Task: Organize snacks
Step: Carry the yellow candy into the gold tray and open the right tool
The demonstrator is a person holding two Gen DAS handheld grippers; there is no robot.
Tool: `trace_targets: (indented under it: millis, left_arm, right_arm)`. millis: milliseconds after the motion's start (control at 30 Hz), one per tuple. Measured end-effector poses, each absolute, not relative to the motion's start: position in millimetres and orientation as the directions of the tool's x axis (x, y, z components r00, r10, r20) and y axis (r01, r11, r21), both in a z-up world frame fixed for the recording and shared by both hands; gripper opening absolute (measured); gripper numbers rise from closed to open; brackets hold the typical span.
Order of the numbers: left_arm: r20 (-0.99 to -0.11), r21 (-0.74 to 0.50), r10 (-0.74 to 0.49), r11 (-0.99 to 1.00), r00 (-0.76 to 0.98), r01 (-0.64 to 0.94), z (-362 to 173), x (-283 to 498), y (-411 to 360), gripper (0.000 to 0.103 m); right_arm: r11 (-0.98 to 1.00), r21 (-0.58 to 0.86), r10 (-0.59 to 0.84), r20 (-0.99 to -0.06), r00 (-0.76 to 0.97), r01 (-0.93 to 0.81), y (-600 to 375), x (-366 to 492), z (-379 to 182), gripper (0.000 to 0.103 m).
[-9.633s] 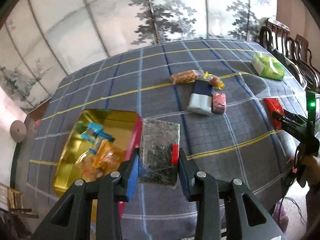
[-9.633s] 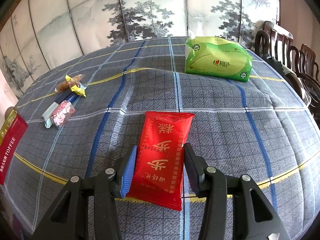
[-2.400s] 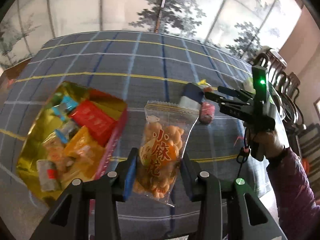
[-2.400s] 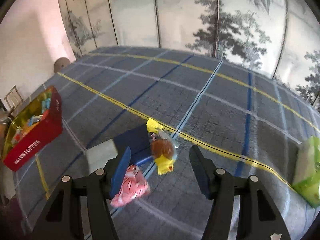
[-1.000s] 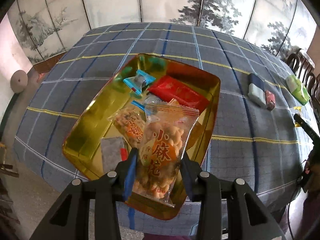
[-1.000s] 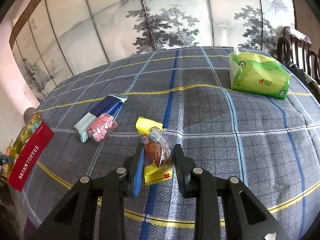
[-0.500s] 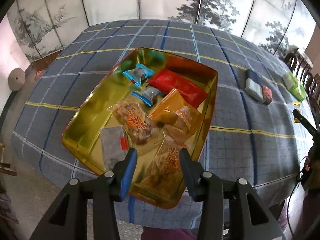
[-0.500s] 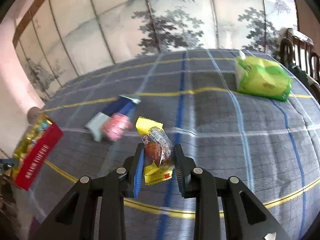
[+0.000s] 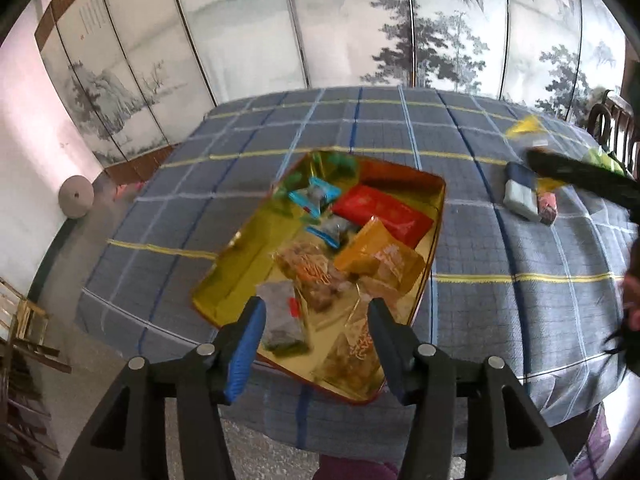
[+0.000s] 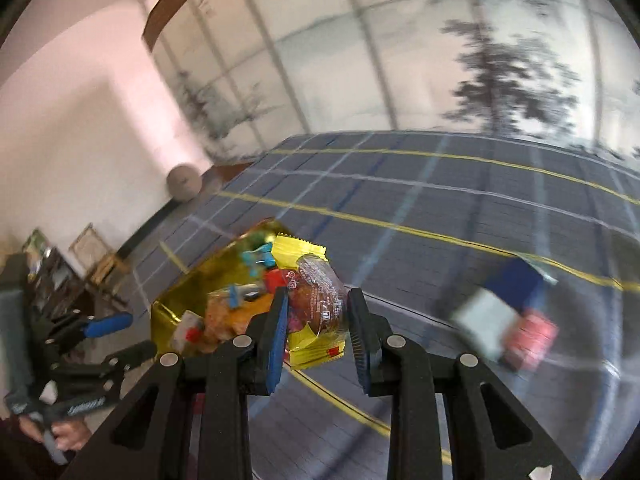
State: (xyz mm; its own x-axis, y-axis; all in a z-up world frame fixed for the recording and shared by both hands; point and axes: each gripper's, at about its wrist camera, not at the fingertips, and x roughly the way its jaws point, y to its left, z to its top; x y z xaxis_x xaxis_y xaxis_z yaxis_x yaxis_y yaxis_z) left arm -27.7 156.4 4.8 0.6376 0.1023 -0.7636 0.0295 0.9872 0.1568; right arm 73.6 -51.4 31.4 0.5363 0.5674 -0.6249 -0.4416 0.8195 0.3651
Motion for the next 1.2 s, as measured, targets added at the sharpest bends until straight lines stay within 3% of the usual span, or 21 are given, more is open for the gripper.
trace_targets:
  millis: [600, 1200]
  left_arm:
    - [-0.711, 0.217, 0.208, 0.973, 0.672, -0.072, 18, -28, 186, 0.060]
    - [-0.714, 0.244, 0.233, 0.967, 0.661, -0.076, 15, -26, 186, 0.060]
  right_arm:
    - [0.817, 0.333, 0.543, -0.721, 0.431, -0.472, 56, 135, 1, 0.026]
    - [0.802, 0.359, 0.575, -0.679, 0.456, -0.478, 67, 138, 10, 0.030]
